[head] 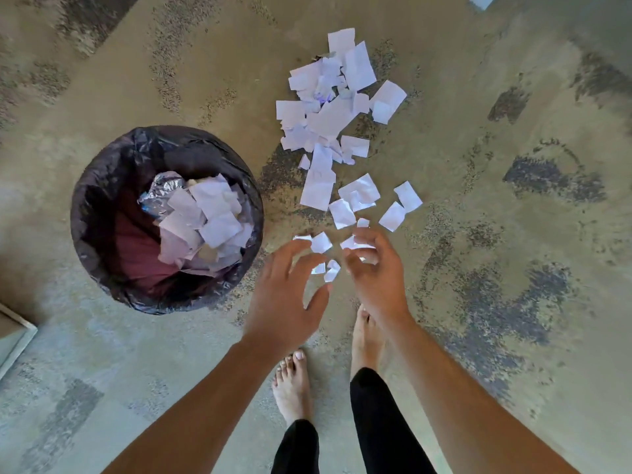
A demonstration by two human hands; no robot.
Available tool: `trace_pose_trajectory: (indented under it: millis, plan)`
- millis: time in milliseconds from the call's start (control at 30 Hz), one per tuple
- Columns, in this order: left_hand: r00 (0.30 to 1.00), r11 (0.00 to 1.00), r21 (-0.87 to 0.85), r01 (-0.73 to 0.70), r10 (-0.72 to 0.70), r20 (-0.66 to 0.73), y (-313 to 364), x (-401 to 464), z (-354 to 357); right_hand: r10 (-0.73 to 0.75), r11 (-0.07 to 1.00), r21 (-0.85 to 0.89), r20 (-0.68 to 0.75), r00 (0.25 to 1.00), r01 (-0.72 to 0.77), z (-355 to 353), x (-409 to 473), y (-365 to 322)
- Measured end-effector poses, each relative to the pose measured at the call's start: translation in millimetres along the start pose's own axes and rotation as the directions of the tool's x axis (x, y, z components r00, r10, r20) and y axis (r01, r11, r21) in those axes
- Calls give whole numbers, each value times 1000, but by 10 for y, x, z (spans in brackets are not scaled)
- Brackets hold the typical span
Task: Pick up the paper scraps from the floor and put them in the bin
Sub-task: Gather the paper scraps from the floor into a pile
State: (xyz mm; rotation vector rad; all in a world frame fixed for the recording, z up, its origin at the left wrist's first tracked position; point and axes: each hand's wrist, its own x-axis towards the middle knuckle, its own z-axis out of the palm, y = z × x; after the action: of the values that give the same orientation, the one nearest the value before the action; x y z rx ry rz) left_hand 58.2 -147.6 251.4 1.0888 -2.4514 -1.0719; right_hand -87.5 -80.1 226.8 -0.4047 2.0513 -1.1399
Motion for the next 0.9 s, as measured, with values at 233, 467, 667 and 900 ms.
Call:
trace_pose_trajectory:
  millis: [233,467,667,900]
  plan:
    - [901,945,201,260,-312,301,-709,68,1213,82,935,-349,31,996,-66,-294,393,1075]
    - [899,915,363,176,-300,320,-1423,249,1992,18,792,-607,131,991,66,-217,1062,1827]
    - [961,870,492,17,-149,231,-1794,244,2359,-36,517,-803,326,945,297,-24,1470,1959]
    - [991,827,547,-127,81,107,-1944,352,2549,-116,485,-775,403,908,405,48,1560,2066]
